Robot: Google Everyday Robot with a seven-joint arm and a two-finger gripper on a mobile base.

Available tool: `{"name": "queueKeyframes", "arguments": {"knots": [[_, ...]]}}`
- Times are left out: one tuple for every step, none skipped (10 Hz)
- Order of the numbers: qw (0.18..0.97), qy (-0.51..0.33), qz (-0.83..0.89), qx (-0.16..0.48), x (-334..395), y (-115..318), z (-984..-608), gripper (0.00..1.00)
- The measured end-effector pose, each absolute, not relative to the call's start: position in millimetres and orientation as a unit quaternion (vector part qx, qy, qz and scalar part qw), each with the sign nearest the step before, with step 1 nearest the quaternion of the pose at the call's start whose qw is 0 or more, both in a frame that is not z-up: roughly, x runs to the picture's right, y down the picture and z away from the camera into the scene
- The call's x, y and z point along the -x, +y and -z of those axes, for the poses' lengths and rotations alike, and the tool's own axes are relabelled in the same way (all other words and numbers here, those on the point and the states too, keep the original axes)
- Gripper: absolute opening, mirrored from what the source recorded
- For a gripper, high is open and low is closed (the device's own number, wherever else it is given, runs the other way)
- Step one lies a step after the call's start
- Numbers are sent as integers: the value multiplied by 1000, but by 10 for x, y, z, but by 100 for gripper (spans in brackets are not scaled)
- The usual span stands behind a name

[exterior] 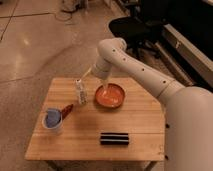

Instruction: Place the bottle in the ceramic bowl

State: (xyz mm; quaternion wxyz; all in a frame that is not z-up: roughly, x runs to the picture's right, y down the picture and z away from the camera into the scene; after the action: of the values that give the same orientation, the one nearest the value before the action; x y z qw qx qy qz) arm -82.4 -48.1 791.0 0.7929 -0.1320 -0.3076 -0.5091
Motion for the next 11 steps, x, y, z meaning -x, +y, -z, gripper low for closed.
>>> {"name": "queueKeyframes", "arguments": {"knots": [[786,-306,522,132,913,-505,-7897,80],[779,-304,532,133,985,-514,-7898,80],[769,-301,548,137,1094,-511,-7914,80],[762,-298,557,140,1160,-497,-7937,80],[754,-295,568,146,1234,-473,-7980,80],[750,-293,575,149,1280,-467,-8010,80],[744,-290,583,152,1347,-460,-8049,80],[738,-287,591,155,1426,-464,-8077,80],[733,-285,597,156,1481,-465,-8096,80],[728,-281,606,157,1555,-472,-8123,78],[724,-277,613,156,1619,-486,-8142,70]]}}
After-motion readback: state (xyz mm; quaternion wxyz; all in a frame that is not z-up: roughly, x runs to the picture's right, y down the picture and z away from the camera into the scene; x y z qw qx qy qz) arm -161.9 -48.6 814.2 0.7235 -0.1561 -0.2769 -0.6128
